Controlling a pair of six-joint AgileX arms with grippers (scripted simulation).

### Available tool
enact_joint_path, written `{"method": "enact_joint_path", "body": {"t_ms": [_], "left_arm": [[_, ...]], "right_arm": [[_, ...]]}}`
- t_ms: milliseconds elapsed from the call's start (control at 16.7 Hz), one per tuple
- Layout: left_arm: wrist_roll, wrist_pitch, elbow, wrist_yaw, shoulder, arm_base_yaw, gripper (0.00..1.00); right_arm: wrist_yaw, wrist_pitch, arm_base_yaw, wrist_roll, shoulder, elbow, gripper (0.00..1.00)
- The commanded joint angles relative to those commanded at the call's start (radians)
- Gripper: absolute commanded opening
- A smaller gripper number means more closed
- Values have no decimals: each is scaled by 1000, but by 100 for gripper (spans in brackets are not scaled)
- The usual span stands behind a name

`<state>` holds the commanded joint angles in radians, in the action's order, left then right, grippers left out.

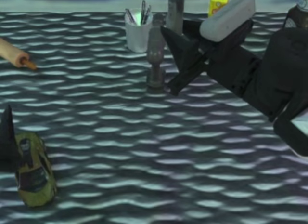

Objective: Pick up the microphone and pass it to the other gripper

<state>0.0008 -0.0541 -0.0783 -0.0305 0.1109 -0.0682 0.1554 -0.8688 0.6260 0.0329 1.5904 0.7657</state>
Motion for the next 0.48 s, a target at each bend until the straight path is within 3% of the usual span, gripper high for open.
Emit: {"method": "enact_joint_path", "body": {"t_ms": [480], "left_arm": [[1,-214,-315,-119,583,-277,100]], "right_arm": [[0,0,0,0,0,0,0]]}}
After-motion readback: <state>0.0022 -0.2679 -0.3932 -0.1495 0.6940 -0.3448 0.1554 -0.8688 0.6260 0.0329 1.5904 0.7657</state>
